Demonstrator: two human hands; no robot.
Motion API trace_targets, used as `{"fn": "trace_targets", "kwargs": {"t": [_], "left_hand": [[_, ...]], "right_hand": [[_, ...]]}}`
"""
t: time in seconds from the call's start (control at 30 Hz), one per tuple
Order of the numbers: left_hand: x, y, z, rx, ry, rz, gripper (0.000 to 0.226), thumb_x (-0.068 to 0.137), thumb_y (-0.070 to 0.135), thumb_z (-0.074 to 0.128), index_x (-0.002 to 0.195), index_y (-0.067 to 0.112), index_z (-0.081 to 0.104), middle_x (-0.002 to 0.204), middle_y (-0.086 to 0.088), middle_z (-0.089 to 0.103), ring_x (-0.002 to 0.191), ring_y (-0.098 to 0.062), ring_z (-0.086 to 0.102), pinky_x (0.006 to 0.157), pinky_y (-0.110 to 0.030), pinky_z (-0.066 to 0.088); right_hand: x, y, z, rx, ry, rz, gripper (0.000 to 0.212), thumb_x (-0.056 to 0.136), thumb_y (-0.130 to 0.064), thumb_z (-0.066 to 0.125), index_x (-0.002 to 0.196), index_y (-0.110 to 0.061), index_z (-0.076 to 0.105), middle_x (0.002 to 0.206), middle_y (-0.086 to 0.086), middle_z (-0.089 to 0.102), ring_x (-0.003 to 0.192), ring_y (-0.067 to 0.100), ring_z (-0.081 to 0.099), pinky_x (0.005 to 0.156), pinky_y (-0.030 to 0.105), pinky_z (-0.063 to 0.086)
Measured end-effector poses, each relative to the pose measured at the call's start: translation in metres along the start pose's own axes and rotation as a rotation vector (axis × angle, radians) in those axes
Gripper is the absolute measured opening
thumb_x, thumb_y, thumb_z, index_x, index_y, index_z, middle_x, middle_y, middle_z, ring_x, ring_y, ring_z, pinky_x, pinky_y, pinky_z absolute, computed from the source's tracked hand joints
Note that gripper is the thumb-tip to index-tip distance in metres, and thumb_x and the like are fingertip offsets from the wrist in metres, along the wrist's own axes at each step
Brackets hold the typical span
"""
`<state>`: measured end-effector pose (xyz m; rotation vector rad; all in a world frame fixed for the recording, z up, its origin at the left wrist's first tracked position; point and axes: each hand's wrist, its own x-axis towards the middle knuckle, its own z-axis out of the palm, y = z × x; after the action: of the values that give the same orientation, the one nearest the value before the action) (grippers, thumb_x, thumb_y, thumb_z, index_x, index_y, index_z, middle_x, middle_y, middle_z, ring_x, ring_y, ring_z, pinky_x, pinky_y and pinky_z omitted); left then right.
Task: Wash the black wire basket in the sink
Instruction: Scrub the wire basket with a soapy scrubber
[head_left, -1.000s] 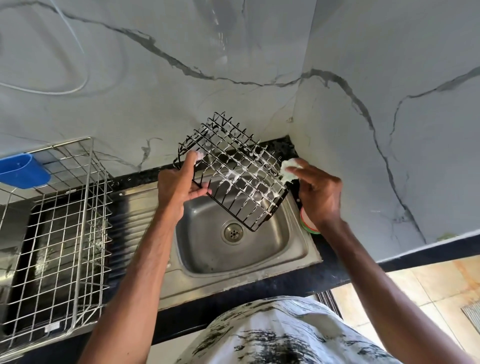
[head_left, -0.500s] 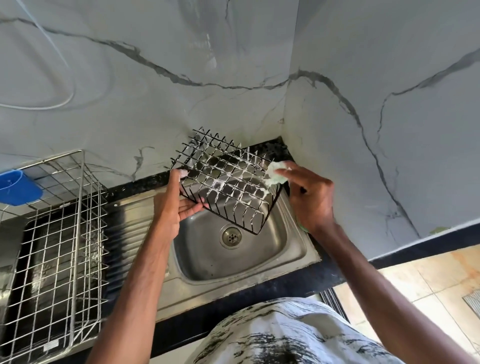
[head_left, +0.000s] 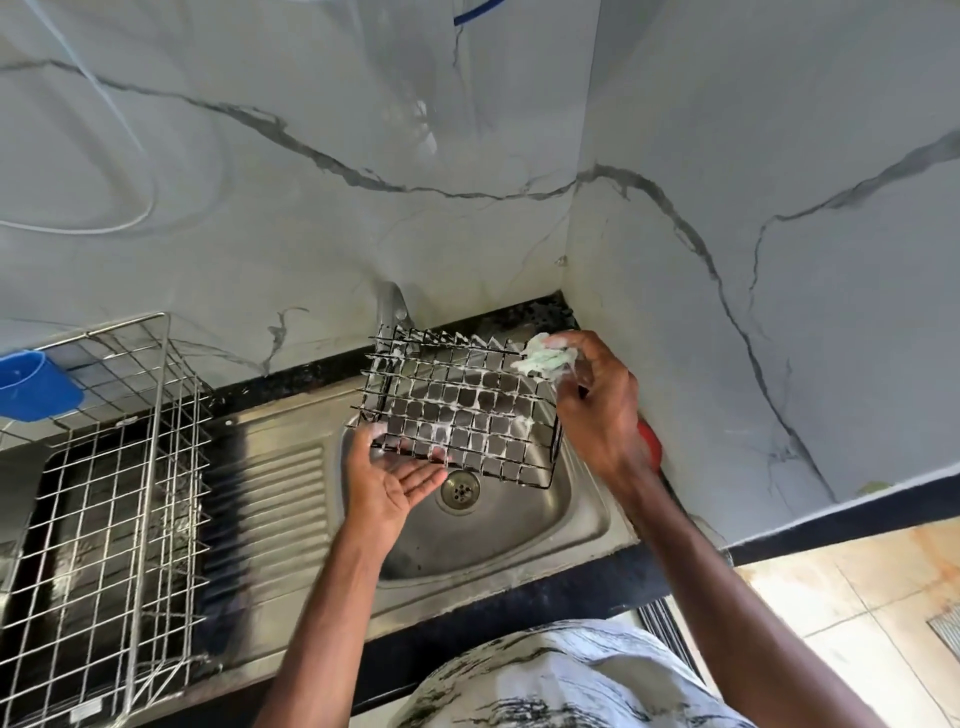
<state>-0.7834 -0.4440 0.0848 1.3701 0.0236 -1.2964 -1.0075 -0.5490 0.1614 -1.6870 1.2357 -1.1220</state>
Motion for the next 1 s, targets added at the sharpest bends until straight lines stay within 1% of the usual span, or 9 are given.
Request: {"fn": "trace_targets", "kwargs": {"t": [0.1, 0.17, 0.3, 0.43, 0.53, 0.6, 0.7, 0.87, 1.0], "left_hand": [[-0.004, -0.006, 0.004, -0.064, -0.018, -0.039, 0.063, 0.096, 0.055, 0.056, 0.124, -0.001, 0.056, 0.088, -0.025, 0.076, 0.115, -0.048, 0.066, 0.104, -0.062, 0.05], [-0.01, -0.009, 0.008, -0.101, -0.069, -0.051, 0.066, 0.088, 0.055, 0.063, 0.123, -0.001, 0.057, 0.109, -0.032, 0.073, 0.115, -0.047, 0.067, 0.103, -0.058, 0.052], [-0.015, -0.014, 0.018, -0.14, -0.127, -0.06, 0.074, 0.087, 0.049, 0.066, 0.136, -0.003, 0.053, 0.114, -0.03, 0.072, 0.097, -0.042, 0.074, 0.085, -0.049, 0.063], [-0.023, -0.018, 0.033, -0.165, -0.215, -0.093, 0.045, 0.092, 0.04, 0.061, 0.123, 0.008, 0.056, 0.088, -0.024, 0.075, 0.069, -0.032, 0.075, 0.064, -0.041, 0.064], [-0.024, -0.024, 0.038, -0.196, -0.337, -0.158, 0.061, 0.081, 0.04, 0.08, 0.129, 0.011, 0.054, 0.133, -0.037, 0.062, 0.113, -0.051, 0.068, 0.086, -0.054, 0.062], [-0.022, -0.029, 0.043, -0.241, -0.394, -0.202, 0.072, 0.071, 0.038, 0.087, 0.128, 0.011, 0.052, 0.143, -0.039, 0.052, 0.123, -0.056, 0.059, 0.094, -0.061, 0.058], [-0.018, -0.038, 0.044, -0.323, -0.433, -0.223, 0.091, 0.061, 0.036, 0.098, 0.131, 0.004, 0.05, 0.138, -0.038, 0.057, 0.12, -0.057, 0.062, 0.099, -0.064, 0.054], [-0.011, -0.043, 0.041, -0.383, -0.37, -0.221, 0.052, 0.081, 0.034, 0.078, 0.115, 0.001, 0.058, 0.125, -0.035, 0.065, 0.119, -0.057, 0.062, 0.111, -0.066, 0.043], [-0.012, -0.046, 0.042, -0.374, -0.287, -0.252, 0.056, 0.083, 0.033, 0.069, 0.123, -0.004, 0.055, 0.125, -0.036, 0.064, 0.108, -0.052, 0.068, 0.112, -0.064, 0.042]], "right_hand": [[0.004, -0.001, -0.005, 0.003, -0.109, -0.066, 0.051, 0.086, 0.017, 0.049, 0.12, -0.017, 0.066, 0.116, -0.008, 0.07, 0.105, 0.01, 0.068, 0.088, 0.026, 0.058], [0.008, -0.002, -0.008, 0.0, -0.136, -0.088, 0.052, 0.085, 0.018, 0.049, 0.119, -0.018, 0.067, 0.116, -0.005, 0.071, 0.102, 0.015, 0.07, 0.083, 0.031, 0.059], [0.014, -0.007, -0.011, -0.051, -0.151, -0.155, 0.048, 0.087, 0.019, 0.053, 0.119, -0.014, 0.069, 0.118, -0.002, 0.072, 0.11, 0.009, 0.068, 0.094, 0.027, 0.057], [0.018, -0.014, -0.012, -0.099, -0.165, -0.253, 0.048, 0.084, 0.021, 0.056, 0.117, -0.011, 0.07, 0.116, -0.001, 0.071, 0.109, 0.007, 0.067, 0.092, 0.027, 0.058], [0.021, -0.02, -0.013, -0.116, -0.206, -0.32, 0.05, 0.082, 0.021, 0.057, 0.117, -0.011, 0.071, 0.116, 0.0, 0.07, 0.109, 0.008, 0.066, 0.091, 0.029, 0.058], [0.022, -0.023, -0.011, -0.115, -0.258, -0.338, 0.051, 0.081, 0.02, 0.056, 0.119, -0.011, 0.07, 0.118, 0.0, 0.069, 0.111, 0.009, 0.066, 0.09, 0.031, 0.058], [0.018, -0.024, -0.006, -0.091, -0.321, -0.336, 0.053, 0.082, 0.019, 0.056, 0.123, -0.012, 0.069, 0.121, 0.001, 0.068, 0.114, 0.012, 0.065, 0.09, 0.034, 0.059], [0.012, -0.022, -0.001, -0.023, -0.382, -0.268, 0.052, 0.087, 0.018, 0.056, 0.121, -0.018, 0.071, 0.121, -0.002, 0.069, 0.112, 0.014, 0.067, 0.089, 0.034, 0.059], [0.012, -0.022, -0.002, -0.007, -0.319, -0.252, 0.045, 0.09, 0.014, 0.059, 0.121, -0.016, 0.072, 0.123, -0.003, 0.07, 0.111, 0.011, 0.069, 0.091, 0.033, 0.06]]}}
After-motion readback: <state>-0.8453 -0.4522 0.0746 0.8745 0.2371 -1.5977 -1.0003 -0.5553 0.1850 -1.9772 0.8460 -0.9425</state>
